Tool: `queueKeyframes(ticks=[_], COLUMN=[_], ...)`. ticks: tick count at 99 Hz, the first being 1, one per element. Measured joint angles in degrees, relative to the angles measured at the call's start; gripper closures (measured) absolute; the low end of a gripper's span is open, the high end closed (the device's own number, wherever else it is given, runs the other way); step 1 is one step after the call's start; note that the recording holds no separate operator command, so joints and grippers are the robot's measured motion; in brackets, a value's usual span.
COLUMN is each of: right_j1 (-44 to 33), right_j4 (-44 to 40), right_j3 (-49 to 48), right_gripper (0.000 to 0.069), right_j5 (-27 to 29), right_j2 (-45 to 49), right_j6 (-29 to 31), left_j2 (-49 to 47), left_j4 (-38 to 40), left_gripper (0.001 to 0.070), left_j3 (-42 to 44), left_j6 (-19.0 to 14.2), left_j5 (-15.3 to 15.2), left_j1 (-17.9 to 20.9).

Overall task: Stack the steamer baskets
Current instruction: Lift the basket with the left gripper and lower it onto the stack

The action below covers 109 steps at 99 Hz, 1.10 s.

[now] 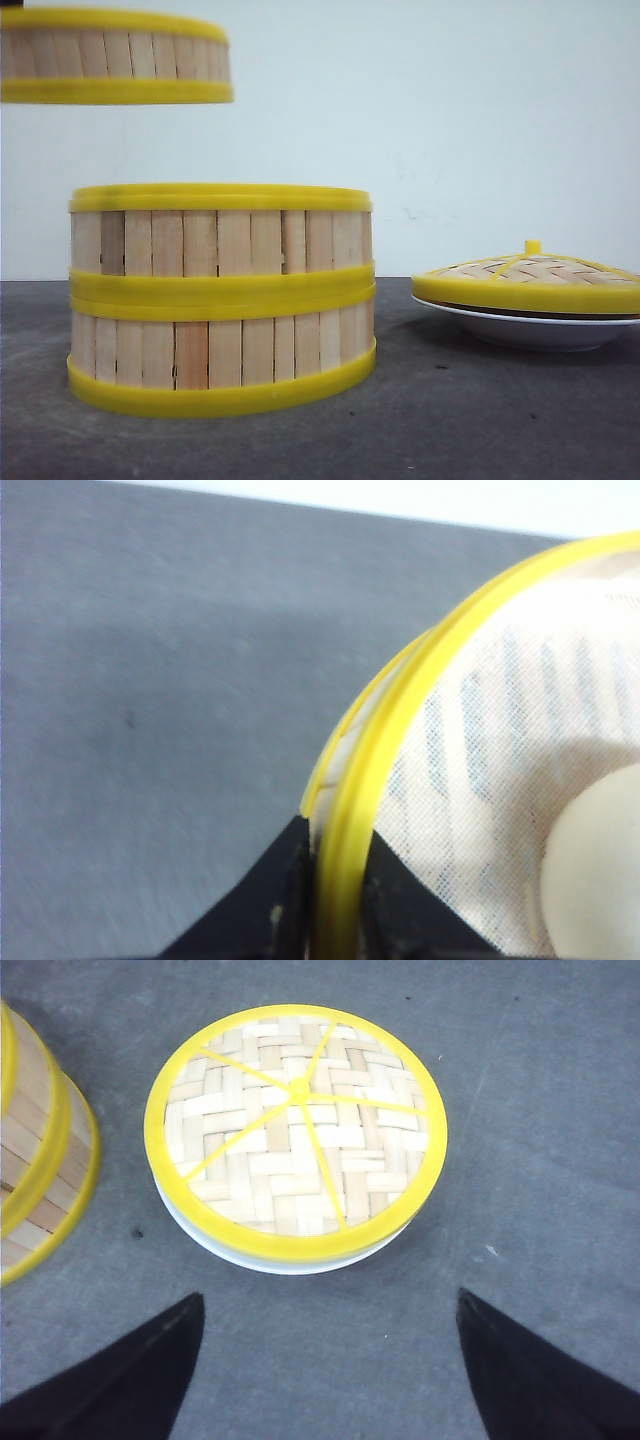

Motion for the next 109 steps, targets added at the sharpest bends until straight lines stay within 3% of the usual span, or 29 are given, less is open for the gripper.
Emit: queueKeyframes(ticks=[20,40,63,84,109], right_j1=[0.0,0.0,0.0,0.0,0.0], right_j4=[0.5,0.9,0.9,0.9,0.9], right_j3=[0.0,0.0,0.0,0.0,0.0], right_gripper=[0.0195,0.0195,0.0195,0.0195,0.0195], right_j5=[0.0,0.0,0.0,0.0,0.0], right_j2=[0.0,0.0,0.0,0.0,0.0], right_j6=[-1.1,-1.2,-1.4,-1.6,-1.6], left_j2=[-4.2,-10.1,-12.1,-11.3,-6.2], left_j4=[-6.3,-6.9,-4.3,-0.3,1.5], left_gripper=[0.0679,0.0679,0.0679,0.0679,0.0679], left_j3=[-0.1,-5.4,-12.2,-14.8,-14.9], left_j6=[1.9,2.1,2.0,1.6,1.4], left_j5=[-0.4,-3.0,-3.7,-3.7,-3.9], left_j1=[-5.6,-12.5,-18.5,-20.9,-20.8])
